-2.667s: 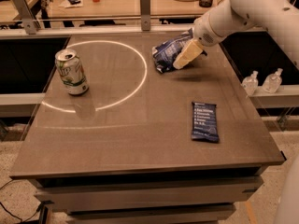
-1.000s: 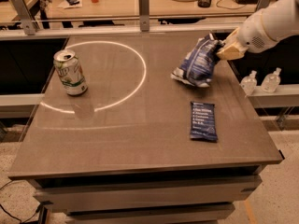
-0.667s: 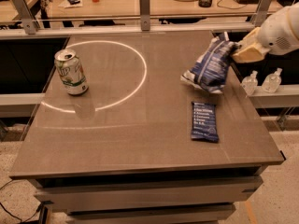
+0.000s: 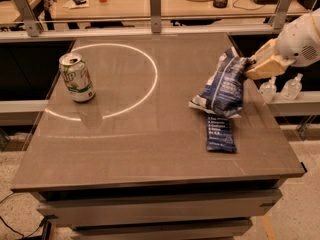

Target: Move blue chip bag near rxbar blueberry

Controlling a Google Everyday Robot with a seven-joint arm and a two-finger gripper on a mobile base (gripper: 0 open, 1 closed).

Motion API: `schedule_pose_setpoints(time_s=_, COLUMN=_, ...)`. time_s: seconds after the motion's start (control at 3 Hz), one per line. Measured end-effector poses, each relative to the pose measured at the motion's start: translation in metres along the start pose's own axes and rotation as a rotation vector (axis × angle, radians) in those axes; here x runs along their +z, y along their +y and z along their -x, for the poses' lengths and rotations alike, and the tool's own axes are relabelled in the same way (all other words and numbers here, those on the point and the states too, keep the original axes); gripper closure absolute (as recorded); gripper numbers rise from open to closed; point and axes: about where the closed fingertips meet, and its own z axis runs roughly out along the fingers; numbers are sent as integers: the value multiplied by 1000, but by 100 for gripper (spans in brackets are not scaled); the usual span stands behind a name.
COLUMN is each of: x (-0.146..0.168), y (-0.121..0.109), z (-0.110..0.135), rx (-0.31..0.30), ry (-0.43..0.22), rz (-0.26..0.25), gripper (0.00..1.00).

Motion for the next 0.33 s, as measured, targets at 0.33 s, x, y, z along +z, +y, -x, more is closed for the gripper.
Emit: schedule_pose_setpoints(time_s=0.33, x=-1, y=21, z=-5, rx=-3, ry=23, rz=85, gripper=82)
